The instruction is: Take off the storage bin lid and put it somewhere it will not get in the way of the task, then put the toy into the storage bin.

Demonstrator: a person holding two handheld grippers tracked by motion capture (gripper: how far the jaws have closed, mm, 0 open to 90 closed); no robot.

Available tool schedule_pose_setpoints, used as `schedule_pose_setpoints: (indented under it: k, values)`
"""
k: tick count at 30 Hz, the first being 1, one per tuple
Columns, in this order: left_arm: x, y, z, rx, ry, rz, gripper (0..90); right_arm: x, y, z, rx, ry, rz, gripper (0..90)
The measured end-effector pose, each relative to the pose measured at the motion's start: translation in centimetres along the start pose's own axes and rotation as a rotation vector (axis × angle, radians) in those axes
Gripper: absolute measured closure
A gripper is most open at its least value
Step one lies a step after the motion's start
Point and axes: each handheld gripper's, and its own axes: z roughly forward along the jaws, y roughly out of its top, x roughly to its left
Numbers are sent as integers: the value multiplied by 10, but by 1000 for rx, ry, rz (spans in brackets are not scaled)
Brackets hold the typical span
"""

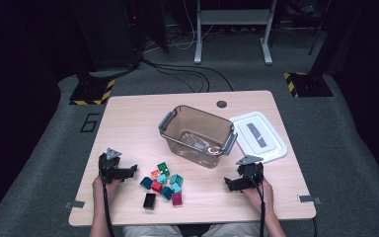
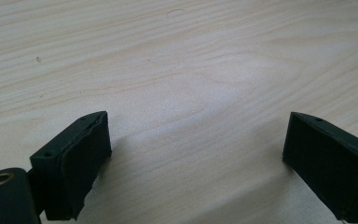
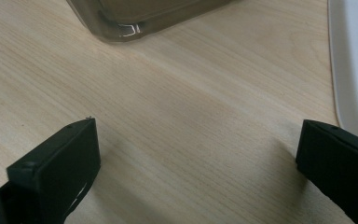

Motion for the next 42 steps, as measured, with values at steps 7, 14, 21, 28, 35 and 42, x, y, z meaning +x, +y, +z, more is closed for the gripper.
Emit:
schedule_pose_setpoints:
  k: [7, 14, 21, 28, 35, 42]
  values:
    - [0, 0, 0, 0, 0, 0, 73, 1, -2, 0, -14, -1, 4, 0]
    - [0, 0, 0, 0, 0, 0, 73, 1, -4, -1, -21, -5, -7, 0]
    - [0, 0, 0, -1, 0, 0, 73, 2, -4, -1, -23, -6, 6, 0]
    - [0, 0, 0, 1, 0, -1, 73, 2, -4, -1, -20, -6, 2, 0]
    - [0, 0, 0, 0, 0, 0, 74, 2, -4, -1, -22, -9, 17, 0]
    - [0, 0, 0, 0, 4, -3, 73, 3, -4, -1, -23, -11, 12, 0]
